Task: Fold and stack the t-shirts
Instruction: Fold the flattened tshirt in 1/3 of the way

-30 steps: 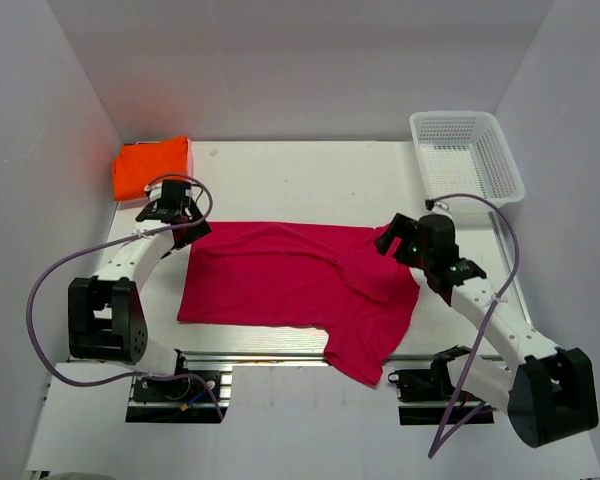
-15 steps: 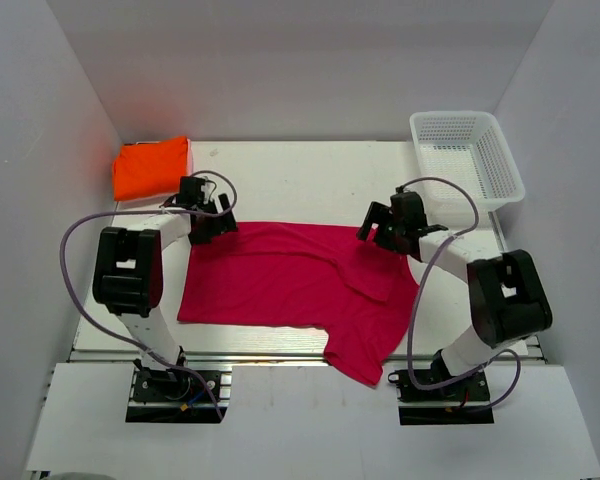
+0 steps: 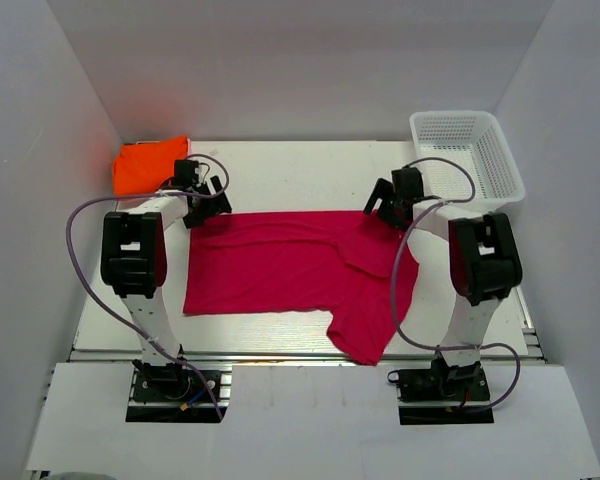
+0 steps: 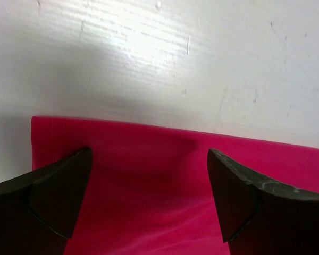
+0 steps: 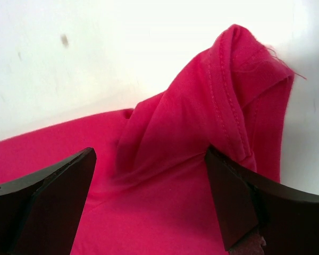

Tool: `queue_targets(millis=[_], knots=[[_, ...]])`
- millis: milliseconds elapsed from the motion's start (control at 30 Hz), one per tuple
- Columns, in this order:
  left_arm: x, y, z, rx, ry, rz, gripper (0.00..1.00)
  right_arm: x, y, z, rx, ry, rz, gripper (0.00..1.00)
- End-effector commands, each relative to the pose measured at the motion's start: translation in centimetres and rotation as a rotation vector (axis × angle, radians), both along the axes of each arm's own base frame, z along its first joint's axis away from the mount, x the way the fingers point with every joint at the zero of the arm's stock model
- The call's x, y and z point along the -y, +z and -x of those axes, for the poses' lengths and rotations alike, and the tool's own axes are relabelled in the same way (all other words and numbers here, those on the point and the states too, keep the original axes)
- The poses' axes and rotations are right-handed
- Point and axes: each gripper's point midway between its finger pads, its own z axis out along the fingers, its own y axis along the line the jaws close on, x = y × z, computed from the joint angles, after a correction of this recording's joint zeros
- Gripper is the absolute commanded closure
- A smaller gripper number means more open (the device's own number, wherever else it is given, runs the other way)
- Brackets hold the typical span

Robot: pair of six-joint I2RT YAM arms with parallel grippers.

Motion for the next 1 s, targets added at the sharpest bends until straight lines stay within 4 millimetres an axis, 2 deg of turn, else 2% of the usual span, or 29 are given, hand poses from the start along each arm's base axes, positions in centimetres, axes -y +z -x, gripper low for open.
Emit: queue_targets(millis=[0,33,100,133,200,233,267,333,367,400,433,467,500,533,567,600,633,667,700,767,800,833,867,900,933,967], knots=[[-1.7,-2.2,0.1,-0.073,0.042,-0.024,0.0,1.9,-4.2,-0.8,-0.109,-0.019,0.076,0.1],[-1.7,-1.9,-0.6,-0.053,0.033,-0.03,0.0,1.6,-2.8,-2.9,-0.06,-0.011,0.06,0.1],[-2.2,-1.4,-2.3,-0.027,0.043,-0.029,0.0,1.9,-3.1,-4.1,-0.049,0.007,0.078,0.1],[-2.4,-0.8,-3.3,-0.003,0.044,-0.044,0.0,1.5,-1.8,-6.3,-0.002,0.032,0.085,0.1],[-2.5,-0.6,-4.2,0.013,0.032,-0.053,0.0,1.0,-1.0,-8.1,0.041,0.11,0.105,0.1],[-2.5,-0.7,-4.5,0.015,0.024,-0.059,0.0,0.7,-1.2,-8.5,0.04,0.129,0.105,0.1],[-2.6,0.5,-5.6,0.05,0.012,-0.068,0.0,0.2,1.1,-10.4,0.099,0.146,0.092,0.1],[-2.6,1.3,-6.4,0.066,-0.002,-0.079,0.0,-0.1,2.2,-11.2,0.136,0.208,0.116,0.1],[-2.5,2.6,-6.9,0.074,-0.006,-0.102,0.0,-0.2,3.1,-11.4,0.153,0.215,0.125,0.1],[-2.8,3.7,-7.1,0.083,0.006,-0.117,0.0,-1.6,5.5,-12.2,0.21,0.284,0.098,0.1],[-2.6,4.6,-7.3,0.093,-0.001,-0.137,0.0,-1.8,6.3,-12.5,0.232,0.307,0.106,0.1],[-2.8,5.7,-7.4,0.108,0.008,-0.147,0.0,-2.5,8.4,-12.4,0.271,0.35,0.107,0.1],[-2.8,7.8,-7.5,0.149,0.002,-0.153,0.0,-2.9,9.5,-12.3,0.289,0.374,0.096,0.1],[-2.9,9.3,-7.5,0.177,-0.003,-0.158,0.0,-3.3,10.7,-11.9,0.312,0.393,0.094,0.1],[-2.6,9.8,-6.8,0.181,-0.014,-0.146,0.0,-4.0,12.2,-11.2,0.341,0.429,0.091,0.1],[-2.4,11.6,-5.8,0.215,-0.018,-0.137,0.0,-4.5,12.0,-10.4,0.341,0.463,0.088,0.1],[-2.4,12.6,-5.3,0.236,-0.017,-0.137,0.0,-5.3,13.8,-8.7,0.373,0.496,0.084,0.1],[-2.4,13.3,-4.5,0.247,-0.007,-0.128,0.0,-5.4,13.1,-7.4,0.354,0.505,0.081,0.1],[-2.4,14.4,-2.4,0.253,0.001,-0.121,0.0,-5.2,13.1,-5.9,0.351,0.512,0.085,0.1],[-3.0,15.0,0.0,0.25,0.05,-0.126,0.0,-6.0,16.5,-4.0,0.438,0.514,0.085,0.1],[-3.5,14.9,2.6,0.235,0.103,-0.122,0.0,-5.6,12.8,-1.5,0.353,0.515,0.091,0.1],[-3.8,14.6,4.2,0.219,0.134,-0.12,0.0,-5.7,12.9,-0.7,0.351,0.499,0.074,0.1],[-3.9,12.0,7.1,0.138,0.175,-0.102,0.0,-5.7,12.4,2.1,0.353,0.504,0.065,0.1],[-3.8,11.4,8.5,0.127,0.19,-0.091,0.0,-5.7,12.0,3.1,0.347,0.495,0.052,0.1],[-3.2,10.1,11.5,0.115,0.179,-0.054,0.0,-5.9,15.4,3.9,0.45,0.472,0.012,0.1],[-3.2,11.9,11.7,0.168,0.188,-0.041,0.0,-5.7,12.8,6.1,0.378,0.459,-0.022,0.1]])
